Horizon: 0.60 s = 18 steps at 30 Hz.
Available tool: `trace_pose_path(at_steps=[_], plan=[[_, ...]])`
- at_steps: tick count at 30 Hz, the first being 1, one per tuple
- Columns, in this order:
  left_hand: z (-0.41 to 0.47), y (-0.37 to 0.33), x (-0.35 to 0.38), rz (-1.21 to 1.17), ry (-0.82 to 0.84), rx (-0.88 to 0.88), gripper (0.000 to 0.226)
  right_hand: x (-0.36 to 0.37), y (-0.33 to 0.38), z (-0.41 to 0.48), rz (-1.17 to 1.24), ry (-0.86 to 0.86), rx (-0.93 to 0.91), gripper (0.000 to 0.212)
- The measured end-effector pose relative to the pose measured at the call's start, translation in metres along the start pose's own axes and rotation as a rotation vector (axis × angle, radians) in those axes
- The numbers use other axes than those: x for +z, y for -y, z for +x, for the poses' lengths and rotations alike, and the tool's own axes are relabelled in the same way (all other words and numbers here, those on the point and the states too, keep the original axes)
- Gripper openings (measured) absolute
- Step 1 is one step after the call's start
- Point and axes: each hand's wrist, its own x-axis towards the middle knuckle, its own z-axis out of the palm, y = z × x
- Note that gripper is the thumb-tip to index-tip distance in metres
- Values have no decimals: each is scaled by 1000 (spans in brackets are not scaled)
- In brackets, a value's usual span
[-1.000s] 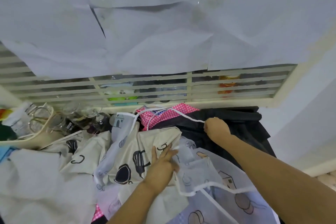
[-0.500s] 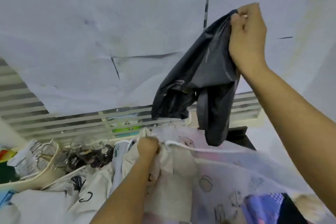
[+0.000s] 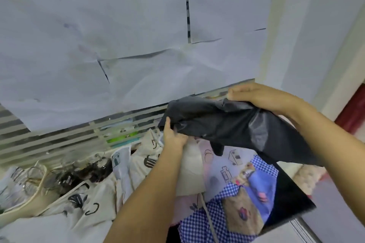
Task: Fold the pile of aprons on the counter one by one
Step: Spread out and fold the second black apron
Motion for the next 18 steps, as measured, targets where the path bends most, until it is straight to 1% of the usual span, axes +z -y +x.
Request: trace_pose_path(at_steps=[1, 2, 3, 4, 5, 6, 7, 8, 9, 10, 11, 12, 13, 14, 15, 16, 17, 18], plan=[[-2, -6, -1, 38, 11, 53, 39, 1, -21, -10, -74, 15, 67, 34], [-7, -12, 0, 72, 27, 83, 35, 6, -47, -20, -180, 64, 161, 38], [-10, -20, 3, 85, 54, 91, 32, 11, -70, -28, -278, 161, 293, 38], [-17, -25, 8, 135, 75, 86, 30, 18, -92, -39, -315, 280, 463, 33], [-21, -30, 14, 223, 103, 75, 25, 27, -107, -46, -339, 406, 618, 25], [-27, -33, 21, 357, 130, 59, 21, 32, -118, -53, -388, 492, 709, 18], [-33, -36, 27, 519, 176, 31, 17, 35, -121, -56, -434, 490, 722, 16], [-39, -38, 32, 700, 232, -13, 11, 35, -121, -57, -455, 381, 673, 20], [-48, -41, 37, 885, 311, -67, 9, 34, -117, -54, -422, 203, 580, 24], [-57, -44, 40, 1077, 399, -124, 20, 33, -109, -49, -319, -15, 476, 27], [-65, -48, 40, 1248, 484, -173, 30, 31, -100, -45, -173, -214, 373, 24], [-76, -52, 42, 1368, 556, -201, 35, 31, -88, -41, -5, -337, 287, 16], [-87, -56, 43, 1430, 610, -219, 40, 33, -74, -37, 133, -347, 207, 9], [-97, -61, 45, 1443, 658, -241, 42, 36, -62, -33, 222, -274, 144, 30], [-109, -66, 47, 1438, 701, -253, 41, 41, -49, -30, 275, -160, 86, 54], [-120, -71, 49, 1433, 762, -249, 40, 49, -37, -27, 300, -71, 39, 72], [-130, -76, 49, 1426, 821, -237, 43, 57, -27, -24, 307, -26, 2, 83], [-139, -82, 48, 1411, 867, -215, 46, 64, -17, -19, 265, -23, -36, 89]])
